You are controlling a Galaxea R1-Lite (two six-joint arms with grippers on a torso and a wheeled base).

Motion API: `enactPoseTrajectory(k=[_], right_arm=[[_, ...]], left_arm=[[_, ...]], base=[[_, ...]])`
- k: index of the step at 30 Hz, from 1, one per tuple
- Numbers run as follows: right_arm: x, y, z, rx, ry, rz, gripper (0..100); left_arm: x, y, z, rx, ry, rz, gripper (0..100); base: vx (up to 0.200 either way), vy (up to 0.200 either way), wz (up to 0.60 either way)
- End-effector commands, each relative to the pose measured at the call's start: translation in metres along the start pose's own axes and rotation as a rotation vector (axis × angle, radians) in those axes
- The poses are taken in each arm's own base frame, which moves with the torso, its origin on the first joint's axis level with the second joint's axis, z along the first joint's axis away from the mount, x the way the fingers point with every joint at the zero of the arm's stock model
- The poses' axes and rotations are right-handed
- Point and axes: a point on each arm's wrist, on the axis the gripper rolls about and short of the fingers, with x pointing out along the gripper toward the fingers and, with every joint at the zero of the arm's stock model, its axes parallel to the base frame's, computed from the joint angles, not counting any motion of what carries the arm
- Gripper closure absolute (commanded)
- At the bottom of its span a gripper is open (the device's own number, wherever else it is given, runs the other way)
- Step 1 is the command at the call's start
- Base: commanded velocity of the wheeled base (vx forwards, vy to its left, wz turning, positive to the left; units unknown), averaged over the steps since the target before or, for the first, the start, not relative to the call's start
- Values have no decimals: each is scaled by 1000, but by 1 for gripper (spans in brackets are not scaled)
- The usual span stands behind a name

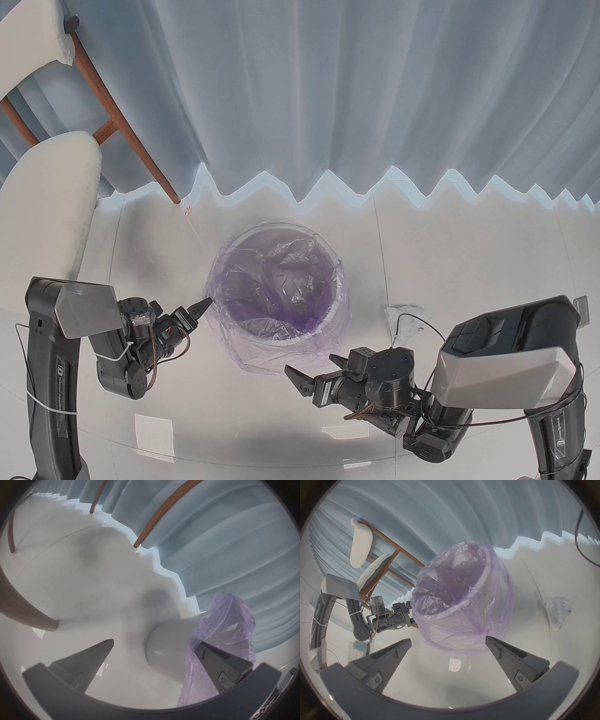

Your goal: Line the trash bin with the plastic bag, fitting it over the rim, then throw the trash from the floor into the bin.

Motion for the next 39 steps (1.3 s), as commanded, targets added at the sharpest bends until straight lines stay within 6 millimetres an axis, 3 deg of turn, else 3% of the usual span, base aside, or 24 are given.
enactPoseTrajectory(k=[1,17,21,23,28,29,30,33,39], right_arm=[[2,-1,-1,2,-1,-2,0],[2,-3,0,2,-3,-6,0],[3,-4,2,4,-10,-7,0],[3,-3,4,5,-15,-7,0],[4,-4,0,3,-5,-10,0],[4,-4,0,3,-5,-10,0],[5,-5,-3,2,3,-12,0],[5,-5,-4,2,4,-13,0],[5,-4,-5,2,6,-9,0]], left_arm=[[7,19,-5,-17,0,34,0],[8,25,-6,-23,9,58,0],[2,18,0,-10,-35,61,0],[-13,-11,17,8,-88,45,0],[-52,-58,28,31,-84,-19,0],[-52,-58,28,31,-84,-19,0],[-65,-77,35,43,-104,-58,0],[-83,-94,43,65,-134,-90,0],[-107,-111,57,167,-191,-121,0]], base=[[0,0,0],[0,0,0],[0,0,0],[0,0,0],[0,0,0],[0,0,0],[0,0,0],[0,0,0],[0,0,0]])
